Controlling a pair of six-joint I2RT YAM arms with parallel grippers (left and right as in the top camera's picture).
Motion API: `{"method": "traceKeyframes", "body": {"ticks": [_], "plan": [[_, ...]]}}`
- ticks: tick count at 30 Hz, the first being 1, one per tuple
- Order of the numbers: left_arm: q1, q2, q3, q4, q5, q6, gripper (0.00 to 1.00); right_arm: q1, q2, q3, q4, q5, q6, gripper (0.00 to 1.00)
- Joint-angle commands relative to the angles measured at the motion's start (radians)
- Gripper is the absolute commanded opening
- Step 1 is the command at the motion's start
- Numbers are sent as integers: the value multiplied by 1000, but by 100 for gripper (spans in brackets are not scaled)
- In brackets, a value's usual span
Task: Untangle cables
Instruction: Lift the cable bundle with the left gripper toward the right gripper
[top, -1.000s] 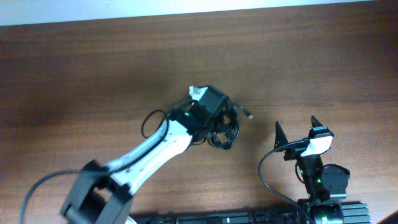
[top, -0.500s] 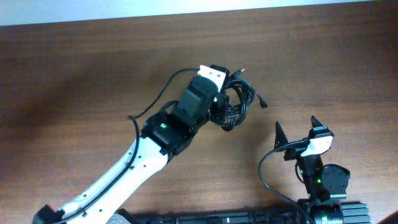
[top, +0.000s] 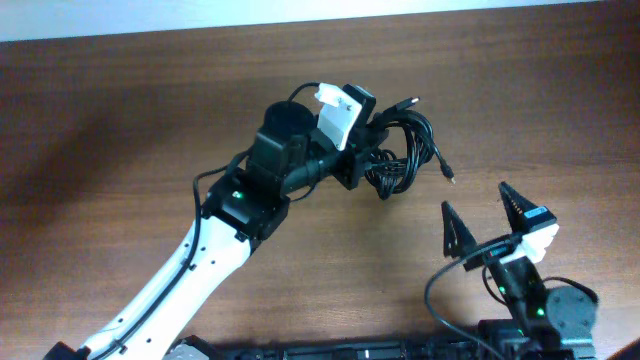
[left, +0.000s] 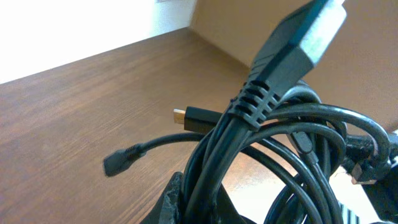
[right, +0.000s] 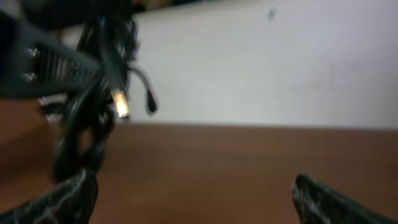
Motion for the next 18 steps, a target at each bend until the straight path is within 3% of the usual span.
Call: {"method": "traceKeyframes", "body": {"ticks": [1,6,11,18], "plan": [[7,-30,19,47,212,80,0,9,61,159,-120,-148,15,99],[7,-30,19,116,363,97,0,9,201,338,-187,-303,14,99],[7,-30,19,169,499,97,0,9,242,410,-148,-282,15,99],[15,-31,19,165,510,96,0,9,241,418,-132,-434,15,99]]}}
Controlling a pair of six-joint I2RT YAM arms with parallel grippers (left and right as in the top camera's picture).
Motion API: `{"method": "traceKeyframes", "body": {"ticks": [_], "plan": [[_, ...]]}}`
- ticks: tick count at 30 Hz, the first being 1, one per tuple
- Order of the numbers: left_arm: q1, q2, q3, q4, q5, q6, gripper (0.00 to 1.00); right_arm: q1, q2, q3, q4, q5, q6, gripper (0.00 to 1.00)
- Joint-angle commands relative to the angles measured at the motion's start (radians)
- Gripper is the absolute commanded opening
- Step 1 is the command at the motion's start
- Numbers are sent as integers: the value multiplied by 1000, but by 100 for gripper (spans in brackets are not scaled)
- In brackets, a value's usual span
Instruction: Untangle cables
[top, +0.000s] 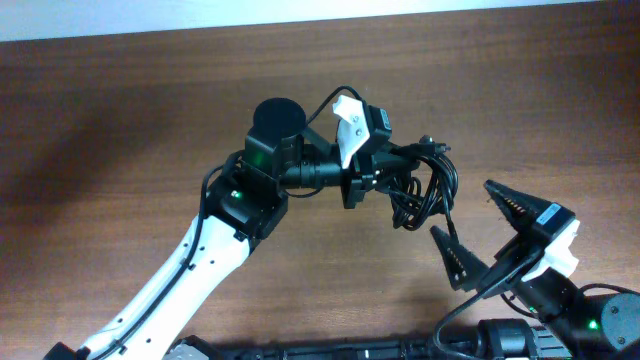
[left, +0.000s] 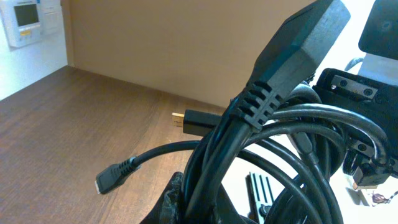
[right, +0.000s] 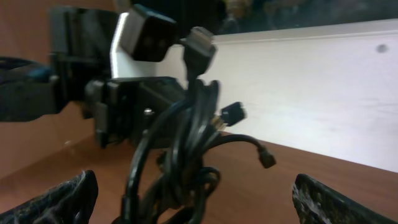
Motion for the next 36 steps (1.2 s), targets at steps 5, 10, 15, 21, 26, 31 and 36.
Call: {"method": "traceKeyframes", "body": {"ticks": [5,10,15,21,26,31,36], "plan": [[21,-48,19,2,41,16,0,9,2,21,3,-105,7,99],[70,-106,19,-16,40,20,0,9,3,21,-51,-95,-143,96],[114,-139,18,-38,49,38,0,9,3,21,-166,132,-185,96],[113,-140,18,-35,144,42,0,9,3,21,-55,146,-183,96],[107,-140,18,-18,148,41,0,9,3,20,43,-37,-184,94],[45,-140,18,35,146,41,0,9,3,20,65,-169,-206,87],[-4,-139,18,41,144,41,0,9,3,20,107,-347,-329,72]]}}
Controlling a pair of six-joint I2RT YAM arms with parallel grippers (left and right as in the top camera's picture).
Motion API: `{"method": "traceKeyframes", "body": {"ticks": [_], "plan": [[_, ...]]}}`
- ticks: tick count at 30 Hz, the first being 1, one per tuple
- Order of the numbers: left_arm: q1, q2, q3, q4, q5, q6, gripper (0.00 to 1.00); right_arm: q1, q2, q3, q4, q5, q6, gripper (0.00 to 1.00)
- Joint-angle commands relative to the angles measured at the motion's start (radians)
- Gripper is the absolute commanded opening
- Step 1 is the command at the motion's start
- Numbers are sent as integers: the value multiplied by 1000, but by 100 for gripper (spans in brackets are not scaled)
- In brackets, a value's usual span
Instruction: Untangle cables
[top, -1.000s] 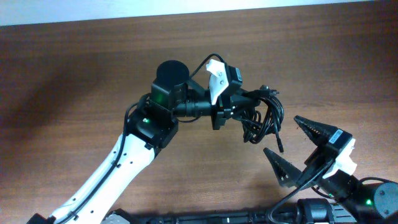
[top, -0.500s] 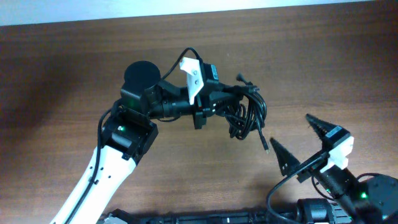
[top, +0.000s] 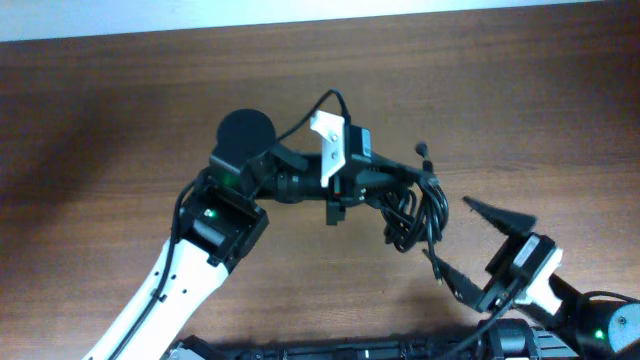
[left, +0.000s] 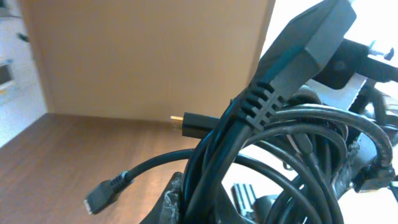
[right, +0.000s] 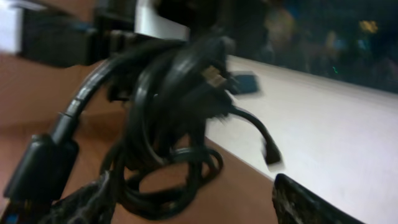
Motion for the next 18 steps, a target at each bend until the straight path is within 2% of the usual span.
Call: {"method": "traceKeyframes", "body": {"ticks": [1,5,13,15,18], "plan": [[-25,-18,18,13,15,15,0,8,3,15,32,-170,-105,70],[-48,-18,18,15,14,15,0,8,3,15,34,-228,-194,57],[-83,-15,18,21,15,15,0,8,3,15,34,-251,-287,52],[-82,-13,18,23,14,16,0,8,3,15,33,-277,-316,38],[-83,-8,18,22,15,15,0,8,3,15,34,-339,-371,35]]}}
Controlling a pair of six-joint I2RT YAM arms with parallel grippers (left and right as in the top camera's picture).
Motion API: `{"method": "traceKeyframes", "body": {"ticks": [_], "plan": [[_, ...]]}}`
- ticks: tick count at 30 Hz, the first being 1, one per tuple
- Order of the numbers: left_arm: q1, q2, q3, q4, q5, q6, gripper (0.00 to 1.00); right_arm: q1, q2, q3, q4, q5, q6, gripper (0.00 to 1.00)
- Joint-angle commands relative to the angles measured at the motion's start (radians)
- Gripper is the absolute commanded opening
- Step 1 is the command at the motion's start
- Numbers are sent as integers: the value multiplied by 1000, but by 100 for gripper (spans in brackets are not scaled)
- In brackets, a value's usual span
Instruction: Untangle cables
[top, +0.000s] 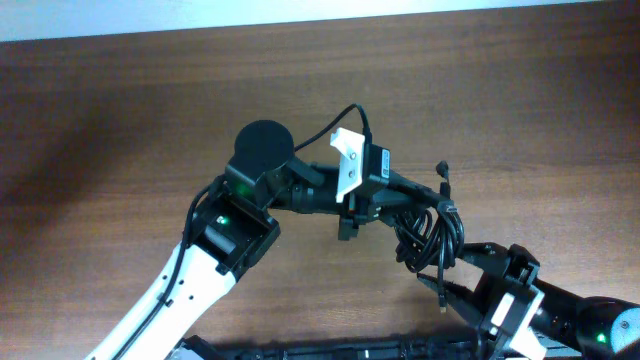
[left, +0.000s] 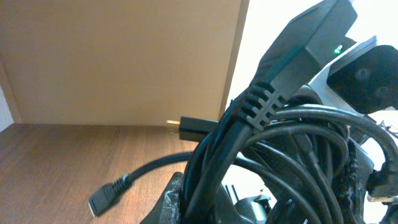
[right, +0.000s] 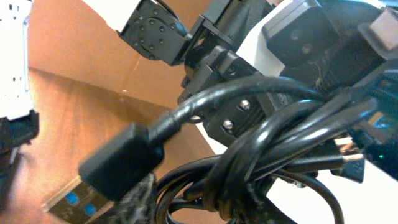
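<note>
A tangled bundle of black cables (top: 428, 232) hangs above the wooden table (top: 120, 120), and my left gripper (top: 392, 205) is shut on its upper part. In the left wrist view the bundle (left: 280, 130) fills the frame, topped by a big moulded plug (left: 298, 50), with a small loose plug (left: 106, 198) dangling left. My right gripper (top: 456, 272) stands open at the bundle's lower end, with loops between its fingers. The right wrist view shows the loops (right: 267, 162) close up, one finger (right: 140, 196) beside them and a thick plug (right: 124, 158) above it; the other finger is hidden.
The left arm (top: 220, 250) runs from the front left to the centre. The right arm's body (top: 560, 320) sits at the front right edge. A white wall strip (top: 300, 10) borders the table's far side.
My right gripper was just right of the bundle with its fingers wide apart; now its fingers reach around the lower loops with a narrower gap. The left gripper and bundle have shifted slightly right and nearer.
My left gripper held the bundle at the back centre while the right gripper stood open, well apart at the front right. The bundle then hung further right and nearer, with the right gripper turned towards it. Later the gripper was beside the bundle, and now it is around the lower loops.
</note>
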Motion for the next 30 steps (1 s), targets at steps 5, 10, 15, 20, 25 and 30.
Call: {"method": "traceKeyframes", "body": {"ticks": [5,10,15,20,25,30], "plan": [[-3,2,18,10,11,15,0,8,3,15,0,-125,-105,27],[-3,4,18,9,14,15,1,8,3,15,0,-124,-105,14],[-26,10,18,8,18,15,2,8,3,15,6,-123,-104,28],[-61,15,18,10,18,15,1,8,3,15,8,-121,-104,19],[-60,15,18,9,10,15,7,8,3,15,8,-121,-104,4],[-60,15,18,5,5,15,89,8,3,15,8,-118,-88,4]]}}
